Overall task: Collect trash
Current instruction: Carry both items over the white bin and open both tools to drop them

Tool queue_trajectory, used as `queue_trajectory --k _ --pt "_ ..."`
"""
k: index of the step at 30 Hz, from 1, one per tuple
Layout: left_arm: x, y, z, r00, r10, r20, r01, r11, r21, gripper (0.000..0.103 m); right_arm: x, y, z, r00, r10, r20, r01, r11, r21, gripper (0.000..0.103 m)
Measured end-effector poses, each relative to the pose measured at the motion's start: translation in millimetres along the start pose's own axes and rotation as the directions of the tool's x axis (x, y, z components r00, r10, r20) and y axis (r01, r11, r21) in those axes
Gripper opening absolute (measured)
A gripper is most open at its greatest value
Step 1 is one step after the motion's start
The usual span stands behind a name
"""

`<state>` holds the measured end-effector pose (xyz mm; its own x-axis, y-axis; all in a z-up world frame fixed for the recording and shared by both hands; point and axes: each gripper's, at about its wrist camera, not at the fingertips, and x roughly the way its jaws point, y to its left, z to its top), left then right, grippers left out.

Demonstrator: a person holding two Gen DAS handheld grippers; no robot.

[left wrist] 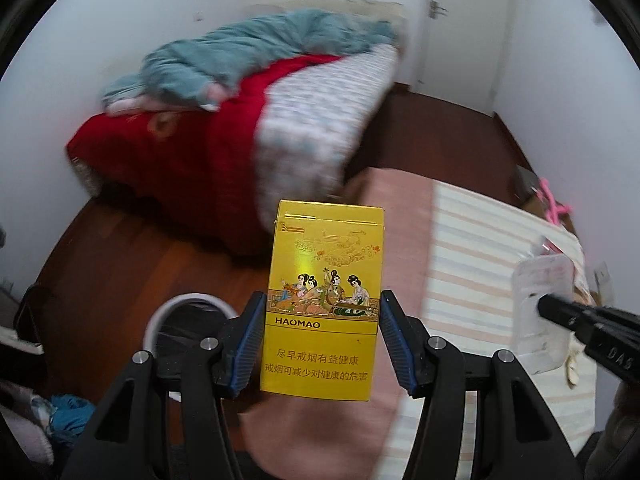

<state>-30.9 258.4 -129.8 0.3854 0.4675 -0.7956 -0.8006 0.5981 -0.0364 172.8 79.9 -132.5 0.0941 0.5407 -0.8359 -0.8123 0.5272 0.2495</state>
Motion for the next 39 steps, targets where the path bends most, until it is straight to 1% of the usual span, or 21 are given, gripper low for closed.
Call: queue_trajectory --k 3,5,8,9,10,12,14,17,22,24,25,27,28,29,31,33,34,36,37,38,39 --pt "0.4 54.1 6.3 0.999 0.032 -0.004 -0.032 0.997 -0.064 0.053 30.0 58.0 13.6 0.998 0.063 -0.032 -0.064 0.997 -0.052 0.01" --pt "5.3 87.1 7.2 0.999 0.035 -0.021 -0.037 0.993 -0.112 0.053 54.2 94.6 20.3 0.993 0.1 -0.067 -0.105 0.991 -0.08 0.01" --pt "26.6 147.2 2.4 0.997 0.033 -0.077 -0.048 0.977 -0.209 0.053 97.8 147.5 23.8 0.981 0.141 -0.135 -0.157 0.981 -0.115 0.01" --pt "32.5 160.5 0.2 0.995 0.034 -0.095 -0.055 0.972 -0.229 0.053 111.5 161.2 22.5 0.976 0.149 -0.156 -0.169 0.978 -0.123 0.01" --pt "46.5 182.4 -5.2 0.991 0.031 -0.129 -0.065 0.962 -0.265 0.053 129.2 178.2 21.2 0.97 0.159 -0.185 -0.184 0.974 -0.13 0.01" --pt "67.7 209.5 -13.9 0.984 0.018 -0.179 -0.075 0.946 -0.316 0.053 164.8 208.5 17.0 0.956 0.164 -0.244 -0.203 0.969 -0.145 0.01" --pt "98.9 237.5 -26.0 0.969 -0.012 -0.246 -0.081 0.927 -0.365 0.053 208.4 239.8 11.4 0.941 0.146 -0.305 -0.205 0.964 -0.171 0.01" --pt "142.7 267.6 -41.7 0.946 -0.051 -0.32 -0.094 0.901 -0.424 0.053 262.5 267.8 7.0 0.921 0.111 -0.374 -0.193 0.963 -0.189 0.01" --pt "202.4 298.4 -61.5 0.906 -0.11 -0.409 -0.121 0.859 -0.498 0.054 346.8 292.6 -3.4 0.879 0.058 -0.474 -0.164 0.969 -0.186 0.01" --pt "214.4 306.6 -67.6 0.897 -0.13 -0.422 -0.128 0.839 -0.529 0.054 372.0 299.7 -9.2 0.864 0.037 -0.502 -0.154 0.969 -0.194 0.01" --pt "222.0 309.6 -70.7 0.888 -0.13 -0.442 -0.145 0.831 -0.537 0.056 385.6 302.6 -11.8 0.856 0.031 -0.516 -0.151 0.97 -0.192 0.01" --pt "228.7 312.0 -72.7 0.88 -0.131 -0.456 -0.162 0.821 -0.548 0.083 407.1 308.1 -17.6 0.835 0.021 -0.55 -0.155 0.968 -0.197 0.011" --pt "230.1 312.3 -74.8 0.878 -0.124 -0.462 -0.174 0.817 -0.55 0.103 411.9 307.5 -17.5 0.829 0.028 -0.559 -0.16 0.969 -0.19 0.011" --pt "227.0 314.1 -77.1 0.88 -0.114 -0.461 -0.18 0.819 -0.545 0.103 419.3 309.0 -19.7 0.821 0.033 -0.569 -0.169 0.968 -0.188 0.012" --pt "221.7 311.7 -79.8 0.878 -0.08 -0.472 -0.205 0.828 -0.522 0.103 426.9 310.8 -21.7 0.822 0.028 -0.569 -0.169 0.966 -0.197 0.026" --pt "211.0 315.2 -84.2 0.876 -0.057 -0.479 -0.221 0.835 -0.503 0.103 426.7 307.6 -22.7 0.829 0.032 -0.559 -0.166 0.967 -0.191 0.073" --pt "203.9 318.3 -87.4 0.879 -0.04 -0.475 -0.23 0.837 -0.497 0.103 423.5 305.7 -22.2 0.836 0.039 -0.548 -0.168 0.967 -0.189 0.08" --pt "193.5 316.1 -90.5 0.887 0.01 -0.461 -0.255 0.843 -0.473 0.103 418.2 301.8 -19.5 0.85 0.025 -0.525 -0.156 0.966 -0.206 0.083" --pt "189.3 313.3 -92.3 0.887 0.04 -0.461 -0.274 0.848 -0.453 0.103 415.6 299.3 -18.6 0.853 0.024 -0.522 -0.155 0.966 -0.209 0.087" --pt "187.4 312.7 -93.7 0.884 0.064 -0.463 -0.291 0.851 -0.438 0.103 409.9 296.7 -20.1 0.854 0.017 -0.519 -0.151 0.965 -0.216 0.097" --pt "183.0 310.0 -95.5 0.884 0.084 -0.46 -0.301 0.855 -0.423 0.103 403.4 294.4 -21.8 0.858 0.006 -0.513 -0.142 0.964 -0.226 0.103"
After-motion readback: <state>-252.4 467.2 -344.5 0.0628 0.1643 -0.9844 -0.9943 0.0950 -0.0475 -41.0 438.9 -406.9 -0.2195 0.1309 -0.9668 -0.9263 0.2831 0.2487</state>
